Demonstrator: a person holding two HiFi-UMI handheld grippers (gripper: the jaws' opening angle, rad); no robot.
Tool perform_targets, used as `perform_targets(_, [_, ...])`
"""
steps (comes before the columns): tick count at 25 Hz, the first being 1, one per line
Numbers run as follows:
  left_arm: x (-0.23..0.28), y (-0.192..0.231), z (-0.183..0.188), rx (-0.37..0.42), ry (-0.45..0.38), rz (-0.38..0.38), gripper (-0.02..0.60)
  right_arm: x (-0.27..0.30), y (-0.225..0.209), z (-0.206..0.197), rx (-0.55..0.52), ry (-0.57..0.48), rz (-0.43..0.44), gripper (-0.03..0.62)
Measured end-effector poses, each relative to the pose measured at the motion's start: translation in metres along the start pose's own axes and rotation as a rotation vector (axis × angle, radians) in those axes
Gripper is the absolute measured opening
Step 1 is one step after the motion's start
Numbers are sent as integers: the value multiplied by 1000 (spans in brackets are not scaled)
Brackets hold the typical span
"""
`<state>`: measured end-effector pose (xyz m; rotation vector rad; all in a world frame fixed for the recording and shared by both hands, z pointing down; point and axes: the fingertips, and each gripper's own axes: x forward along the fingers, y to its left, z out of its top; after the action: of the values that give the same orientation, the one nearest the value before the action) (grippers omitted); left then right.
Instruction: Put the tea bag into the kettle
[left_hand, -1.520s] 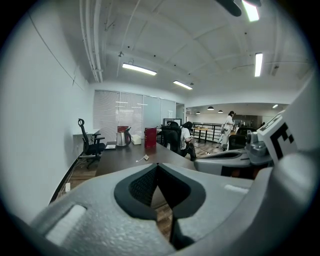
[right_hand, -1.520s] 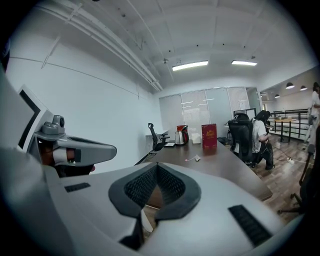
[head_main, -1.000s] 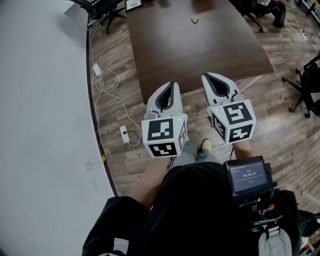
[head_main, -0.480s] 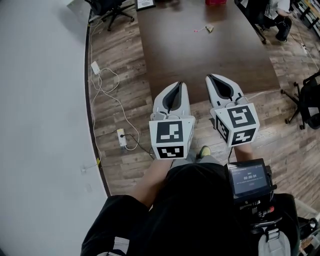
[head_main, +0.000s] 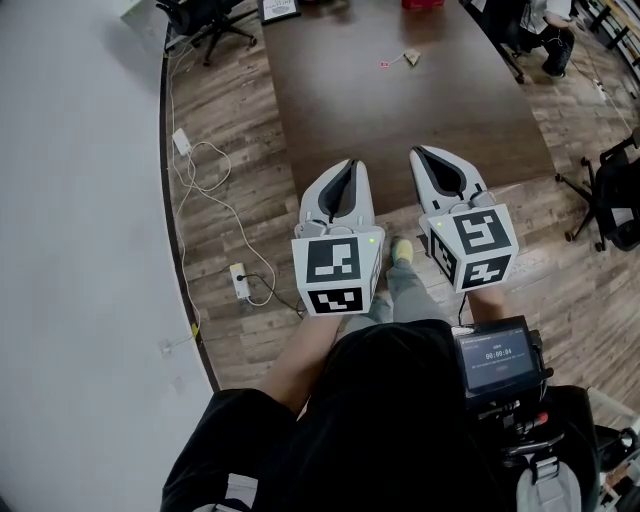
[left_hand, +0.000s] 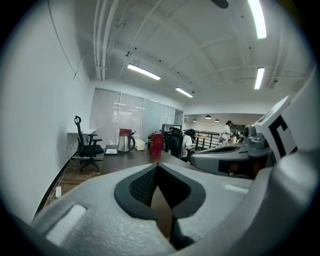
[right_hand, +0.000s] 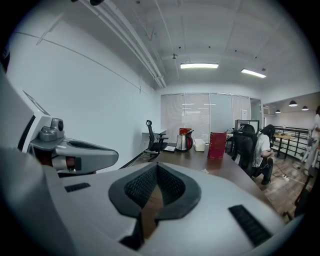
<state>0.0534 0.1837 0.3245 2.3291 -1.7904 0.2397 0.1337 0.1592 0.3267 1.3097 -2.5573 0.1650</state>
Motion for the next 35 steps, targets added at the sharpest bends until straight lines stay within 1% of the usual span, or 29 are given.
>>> perform_targets(4, [-6,-3,-3,4,-11,4,3,-6,1,-1,-5,-18,0,6])
perform_targets(6, [0,-3,0,2,-13,4,3,1,-3,0,-2,-20,6,6])
perform_targets(11, [73,7,21,13,6,13,3,53,-52,12,38,-15,41,6])
perform_targets(19, [141,-24,42,48,10,-26,3,76,-120,18,87,-25,57,6])
perform_targets(21, [172,-20,55,58,15,-40,3,101,-142,24,103,-14,61,6])
perform_targets(23, [204,-9,65,64,31,-37,3,130,-161,33,115,1,65,6])
perform_targets(24, [211,-6,67,64,37,-34,3,137,-166,35,118,5,66,6])
perform_targets(31, [203,-16,52,63,40,-18,3,123,-168,18,118,8,73,6])
perform_targets(35, [206,-8,51,56,35,-16,3,129,-170,18,112,19,58,6])
